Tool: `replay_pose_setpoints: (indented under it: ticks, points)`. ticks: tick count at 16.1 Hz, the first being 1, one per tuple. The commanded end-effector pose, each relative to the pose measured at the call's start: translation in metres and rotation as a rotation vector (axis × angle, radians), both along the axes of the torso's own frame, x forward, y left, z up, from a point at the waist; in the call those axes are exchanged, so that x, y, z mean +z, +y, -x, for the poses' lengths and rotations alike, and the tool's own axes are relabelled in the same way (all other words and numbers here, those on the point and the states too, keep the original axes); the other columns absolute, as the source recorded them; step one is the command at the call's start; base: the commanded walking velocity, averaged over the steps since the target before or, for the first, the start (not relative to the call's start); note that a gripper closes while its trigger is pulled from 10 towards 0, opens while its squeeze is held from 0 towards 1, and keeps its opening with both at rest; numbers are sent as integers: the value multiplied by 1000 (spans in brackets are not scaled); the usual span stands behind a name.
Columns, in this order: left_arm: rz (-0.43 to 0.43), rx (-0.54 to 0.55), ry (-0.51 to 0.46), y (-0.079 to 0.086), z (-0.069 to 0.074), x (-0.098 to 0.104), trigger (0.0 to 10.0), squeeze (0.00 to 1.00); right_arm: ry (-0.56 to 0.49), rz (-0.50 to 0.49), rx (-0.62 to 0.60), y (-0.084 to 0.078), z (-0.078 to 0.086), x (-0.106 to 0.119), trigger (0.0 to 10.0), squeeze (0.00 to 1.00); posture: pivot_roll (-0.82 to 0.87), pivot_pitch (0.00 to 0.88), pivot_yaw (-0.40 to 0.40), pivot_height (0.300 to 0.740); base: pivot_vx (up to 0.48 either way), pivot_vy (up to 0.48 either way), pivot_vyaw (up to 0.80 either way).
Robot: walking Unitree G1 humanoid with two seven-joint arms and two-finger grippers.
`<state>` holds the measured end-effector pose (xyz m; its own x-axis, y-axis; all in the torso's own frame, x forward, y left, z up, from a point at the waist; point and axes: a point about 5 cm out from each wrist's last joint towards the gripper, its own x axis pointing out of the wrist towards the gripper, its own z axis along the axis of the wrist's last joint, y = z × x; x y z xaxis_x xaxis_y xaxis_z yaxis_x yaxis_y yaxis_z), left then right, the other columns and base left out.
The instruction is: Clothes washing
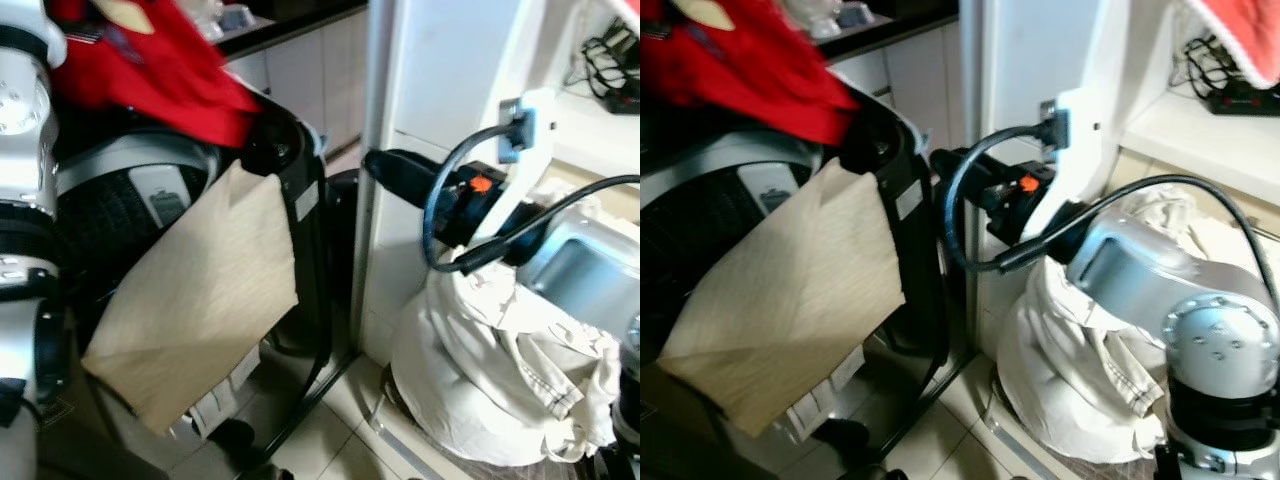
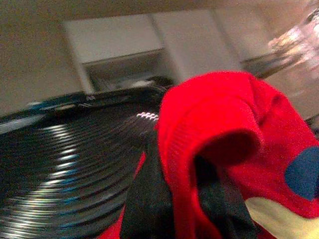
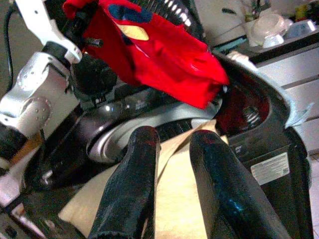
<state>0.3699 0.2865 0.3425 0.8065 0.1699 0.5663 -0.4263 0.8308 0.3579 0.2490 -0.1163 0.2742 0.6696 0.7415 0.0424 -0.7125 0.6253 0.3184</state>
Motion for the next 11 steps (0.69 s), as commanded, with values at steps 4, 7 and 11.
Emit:
replay_pose_setpoints:
  ticks: [4,7,11]
  points:
    - [112,-36,563,-10,-29,-89,10000,0,-10,118,45,17,6,-13,10000,0,-194,0,100,740,0,0,0]
    - [305,-66,711,-10,-26,-126,10000,153,-12,196,79,23,9,-21,10000,0,-198,0,98,740,0,0,0]
    - [413,-105,762,-2,-23,-131,10000,1000,-42,239,127,25,13,-24,10000,0,-191,0,88,740,0,0,0]
